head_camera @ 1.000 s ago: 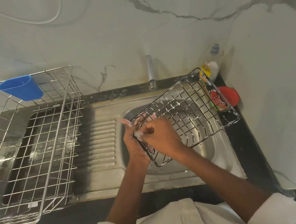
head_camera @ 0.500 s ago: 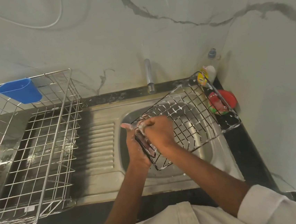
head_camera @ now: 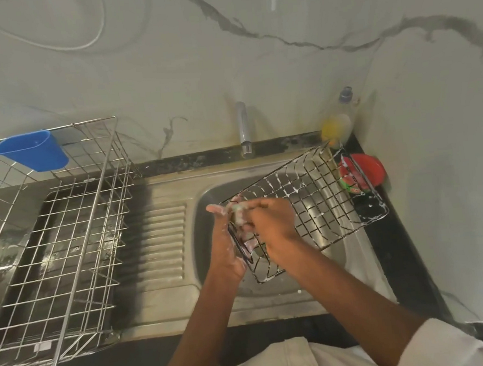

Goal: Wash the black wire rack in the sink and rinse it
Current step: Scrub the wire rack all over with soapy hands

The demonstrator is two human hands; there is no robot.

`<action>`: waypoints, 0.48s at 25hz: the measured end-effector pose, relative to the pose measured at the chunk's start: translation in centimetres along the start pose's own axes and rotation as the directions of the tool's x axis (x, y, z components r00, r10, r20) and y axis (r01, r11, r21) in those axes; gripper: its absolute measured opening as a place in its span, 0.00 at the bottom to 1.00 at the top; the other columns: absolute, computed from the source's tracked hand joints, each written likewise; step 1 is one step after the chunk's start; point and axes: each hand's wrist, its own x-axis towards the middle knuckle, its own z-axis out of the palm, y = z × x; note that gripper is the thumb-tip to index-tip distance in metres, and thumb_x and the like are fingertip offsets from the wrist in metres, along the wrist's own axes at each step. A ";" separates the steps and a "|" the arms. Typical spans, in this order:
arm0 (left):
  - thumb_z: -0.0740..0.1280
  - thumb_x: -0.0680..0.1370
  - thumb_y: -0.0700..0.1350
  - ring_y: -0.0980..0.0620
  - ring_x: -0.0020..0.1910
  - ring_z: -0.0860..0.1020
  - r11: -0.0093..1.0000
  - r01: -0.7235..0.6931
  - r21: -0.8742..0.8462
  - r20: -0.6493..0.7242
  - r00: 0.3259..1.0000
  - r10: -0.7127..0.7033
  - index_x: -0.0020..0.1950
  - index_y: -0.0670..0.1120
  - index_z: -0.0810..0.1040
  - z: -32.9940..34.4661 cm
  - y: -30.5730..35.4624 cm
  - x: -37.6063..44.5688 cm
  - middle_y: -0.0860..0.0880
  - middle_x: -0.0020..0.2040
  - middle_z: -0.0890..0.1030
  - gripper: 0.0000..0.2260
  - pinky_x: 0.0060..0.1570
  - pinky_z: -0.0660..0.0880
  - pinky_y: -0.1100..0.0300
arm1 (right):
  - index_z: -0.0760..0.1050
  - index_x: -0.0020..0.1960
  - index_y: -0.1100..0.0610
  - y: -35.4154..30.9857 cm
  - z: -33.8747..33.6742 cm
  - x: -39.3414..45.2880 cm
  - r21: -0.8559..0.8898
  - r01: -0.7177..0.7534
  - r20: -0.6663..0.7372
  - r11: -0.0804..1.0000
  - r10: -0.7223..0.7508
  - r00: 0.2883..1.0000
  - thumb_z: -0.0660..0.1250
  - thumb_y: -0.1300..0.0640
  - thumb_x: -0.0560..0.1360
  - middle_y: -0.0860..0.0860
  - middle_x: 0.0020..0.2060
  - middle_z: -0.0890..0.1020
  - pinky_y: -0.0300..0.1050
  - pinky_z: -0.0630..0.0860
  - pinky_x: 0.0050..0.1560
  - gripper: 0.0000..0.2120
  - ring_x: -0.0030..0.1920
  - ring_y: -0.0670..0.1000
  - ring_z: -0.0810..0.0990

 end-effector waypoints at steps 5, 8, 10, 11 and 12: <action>0.64 0.66 0.80 0.47 0.58 0.86 0.985 0.048 0.168 -0.053 0.998 -0.040 0.68 0.48 0.83 0.4 0.2 -0.6 0.47 0.59 0.88 0.44 0.61 0.81 0.46 | 0.84 0.51 0.60 0.0 1.2 2.3 0.214 -0.232 -0.142 0.949 0.265 0.954 0.74 0.65 0.75 0.56 0.41 0.87 0.38 0.74 0.24 0.06 0.27 0.46 0.78; 0.67 0.62 0.79 0.49 0.51 0.85 0.985 0.021 0.171 -0.061 0.998 -0.011 0.66 0.45 0.82 0.3 0.6 -0.2 0.47 0.51 0.87 0.46 0.54 0.81 0.52 | 0.84 0.51 0.61 -0.6 1.1 2.1 0.258 -0.410 0.129 0.875 0.389 0.912 0.75 0.66 0.74 0.54 0.38 0.86 0.39 0.76 0.29 0.06 0.30 0.47 0.77; 0.67 0.62 0.78 0.48 0.52 0.85 0.987 0.014 0.162 -0.058 0.998 -0.005 0.66 0.45 0.83 0.2 0.4 -0.2 0.47 0.52 0.87 0.46 0.55 0.81 0.52 | 0.85 0.49 0.61 -0.4 1.3 2.1 0.255 -0.429 0.129 0.866 0.409 0.903 0.76 0.66 0.73 0.54 0.36 0.86 0.39 0.75 0.28 0.06 0.29 0.46 0.77; 0.68 0.61 0.77 0.49 0.50 0.85 0.987 0.015 0.160 -0.051 0.999 -0.007 0.67 0.44 0.82 0.2 0.1 -0.2 0.47 0.50 0.87 0.47 0.52 0.80 0.53 | 0.85 0.49 0.62 0.0 1.6 2.6 0.237 -0.432 0.074 0.871 0.427 0.901 0.76 0.66 0.73 0.54 0.36 0.86 0.39 0.73 0.25 0.06 0.27 0.46 0.77; 0.68 0.61 0.76 0.50 0.46 0.84 0.987 0.013 0.161 -0.042 0.999 -0.006 0.66 0.42 0.82 0.3 -0.2 -0.3 0.48 0.47 0.87 0.47 0.49 0.79 0.54 | 0.84 0.50 0.63 0.1 1.7 2.7 0.231 -0.437 0.046 0.869 0.439 0.897 0.76 0.65 0.72 0.55 0.36 0.85 0.39 0.71 0.22 0.06 0.26 0.47 0.76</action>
